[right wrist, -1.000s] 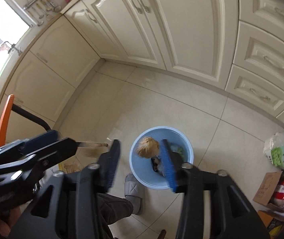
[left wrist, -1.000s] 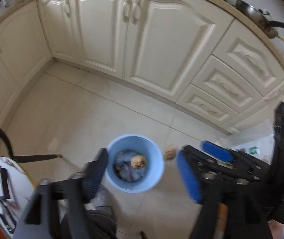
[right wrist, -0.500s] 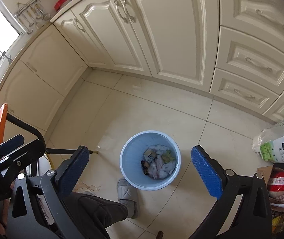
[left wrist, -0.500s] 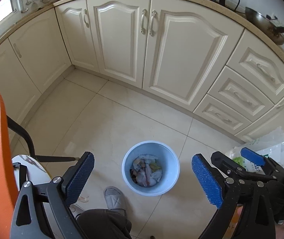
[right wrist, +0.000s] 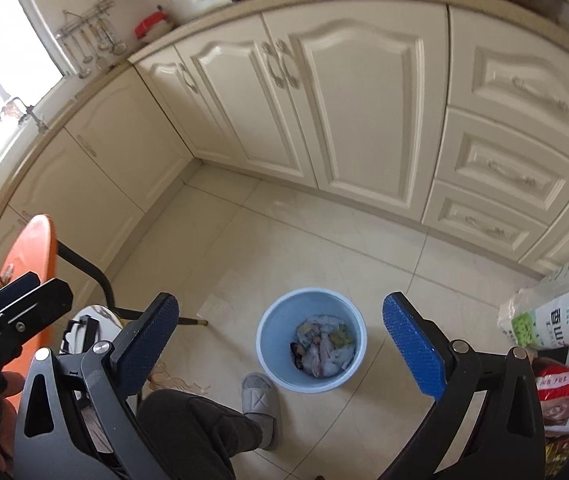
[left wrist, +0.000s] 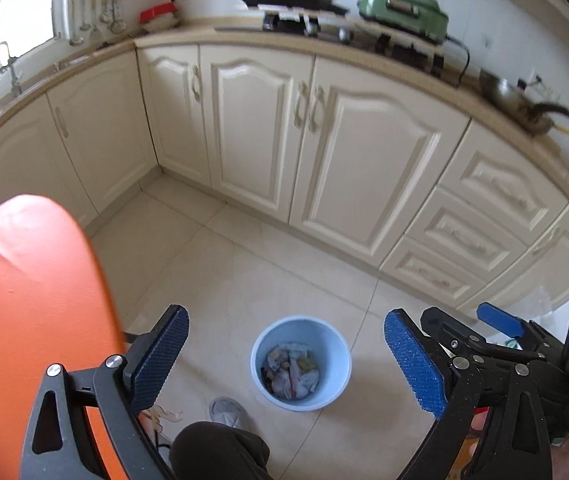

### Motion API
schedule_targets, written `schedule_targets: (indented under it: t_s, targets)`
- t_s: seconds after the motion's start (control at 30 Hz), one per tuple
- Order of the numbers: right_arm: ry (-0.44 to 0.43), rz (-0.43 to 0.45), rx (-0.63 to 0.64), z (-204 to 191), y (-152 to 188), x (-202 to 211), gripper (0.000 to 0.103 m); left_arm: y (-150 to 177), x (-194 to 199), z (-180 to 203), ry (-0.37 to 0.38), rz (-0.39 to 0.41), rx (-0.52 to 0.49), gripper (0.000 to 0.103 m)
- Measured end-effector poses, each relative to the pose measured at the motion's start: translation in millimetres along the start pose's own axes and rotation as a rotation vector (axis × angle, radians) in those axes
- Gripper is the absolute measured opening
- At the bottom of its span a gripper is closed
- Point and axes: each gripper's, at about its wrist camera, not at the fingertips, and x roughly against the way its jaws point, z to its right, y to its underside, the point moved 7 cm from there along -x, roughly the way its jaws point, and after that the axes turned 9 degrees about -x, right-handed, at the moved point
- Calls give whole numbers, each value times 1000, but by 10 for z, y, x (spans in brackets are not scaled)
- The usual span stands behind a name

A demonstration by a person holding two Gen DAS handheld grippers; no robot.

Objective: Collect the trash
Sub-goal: 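Return both tools from the bin to the orange table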

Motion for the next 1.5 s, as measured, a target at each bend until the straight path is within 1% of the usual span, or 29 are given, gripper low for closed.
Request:
schedule_targets:
  t_s: [0.23, 0.47, 0.6, 0.7, 0.83, 0.9, 1.0, 1.03, 1.13, 1.2, 1.3, 1.37, 1.47, 1.5]
  targets:
    - [-56, 68, 75, -585, -78, 375, 103, 205, 877, -367, -31, 121, 59, 98]
    - [-131, 114, 157, -1208, -47, 692, 103, 563, 1766, -692, -97, 231, 129, 101]
    - [-177, 135, 206, -1602, 1, 858, 103, 816, 2232, -819, -142, 281, 167, 101]
    - [-216, 149, 239, -1866, 50, 969, 103, 1025, 2574, -925, -191, 315, 199, 102]
    - [-279, 162, 296, -2338, 187, 1110, 103, 1342, 3048, -1090, -259, 354, 252, 102]
    - [-311, 165, 327, -2541, 265, 1170, 103, 1492, 3242, -1118, -283, 369, 274, 102]
    - [-362, 166, 382, -2916, 407, 1269, 103, 1758, 3524, -1179, -342, 380, 298, 102]
    - [-384, 167, 405, -3075, 470, 1310, 103, 1852, 3619, -1203, -358, 383, 313, 102]
    - [-424, 169, 451, -3383, 614, 1389, 103, 2156, 3899, -1282, -394, 392, 368, 102]
    - [-451, 169, 484, -3596, 726, 1445, 103, 2252, 3997, -1267, -415, 393, 386, 102]
    - [-482, 172, 523, -3831, 866, 1501, 103, 2516, 4211, -1306, -449, 393, 414, 102]
    - [-499, 171, 542, -3923, 966, 1541, 103, 2627, 4304, -1342, -466, 393, 434, 102]
    - [-516, 174, 580, -4109, 1090, 1549, 103, 2764, 4386, -1390, -496, 384, 453, 102]
    - [-522, 172, 591, -4153, 1123, 1544, 103, 2753, 4346, -1406, -504, 379, 457, 102]
